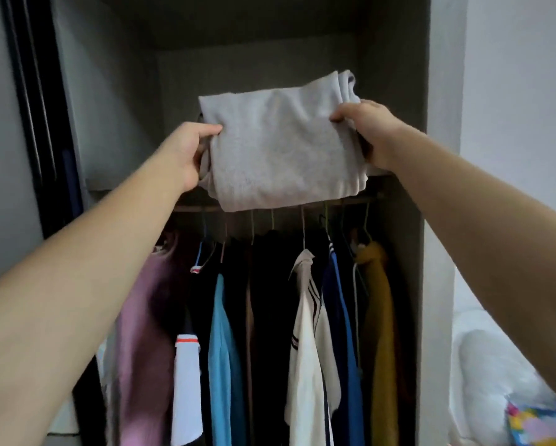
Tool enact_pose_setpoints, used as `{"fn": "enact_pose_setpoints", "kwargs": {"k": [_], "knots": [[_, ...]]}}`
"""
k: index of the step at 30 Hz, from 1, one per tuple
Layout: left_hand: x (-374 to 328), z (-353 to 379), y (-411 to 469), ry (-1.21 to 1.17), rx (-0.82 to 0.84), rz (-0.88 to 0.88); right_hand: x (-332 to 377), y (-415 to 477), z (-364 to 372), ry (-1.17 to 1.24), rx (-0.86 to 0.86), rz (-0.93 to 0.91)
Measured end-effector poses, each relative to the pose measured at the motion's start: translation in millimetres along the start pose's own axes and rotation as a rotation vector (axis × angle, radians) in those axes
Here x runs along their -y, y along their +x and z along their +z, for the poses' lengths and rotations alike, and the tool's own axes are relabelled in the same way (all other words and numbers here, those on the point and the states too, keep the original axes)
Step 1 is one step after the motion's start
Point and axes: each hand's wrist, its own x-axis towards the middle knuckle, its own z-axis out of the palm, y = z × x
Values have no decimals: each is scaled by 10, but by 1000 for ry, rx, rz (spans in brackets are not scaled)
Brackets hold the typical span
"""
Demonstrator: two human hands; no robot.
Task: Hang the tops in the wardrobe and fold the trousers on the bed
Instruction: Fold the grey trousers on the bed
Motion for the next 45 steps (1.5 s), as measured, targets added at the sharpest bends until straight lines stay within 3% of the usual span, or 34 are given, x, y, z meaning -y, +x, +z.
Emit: {"fn": "enact_pose_setpoints", "kwargs": {"k": [12, 22, 29, 32, 35, 38, 41, 43, 45], "knots": [[99, 250, 1631, 21, -92, 114, -303, 1937, 416, 19, 8, -97], [138, 653, 2676, 6, 90, 34, -282, 2692, 198, -92, -130, -96], [259, 1147, 3262, 168, 246, -26, -465, 3104, -207, -230, -254, -41], [415, 1308, 3343, 483, 244, -13, -684, 3191, -320, -478, -255, 13], [555, 1335, 3350, 787, 326, -106, -822, 3178, -350, -761, -135, 96], [601, 1284, 3393, 908, 538, -169, -805, 3097, -308, -1001, 33, 69], [628, 1217, 3443, 1037, 690, -162, -751, 3063, -249, -983, 246, 143], [688, 1237, 3480, 1073, 705, -131, -776, 3090, -196, -1030, 376, 228], [760, 1289, 3548, 1118, 685, -78, -831, 3168, -165, -1166, 395, 202]]}}
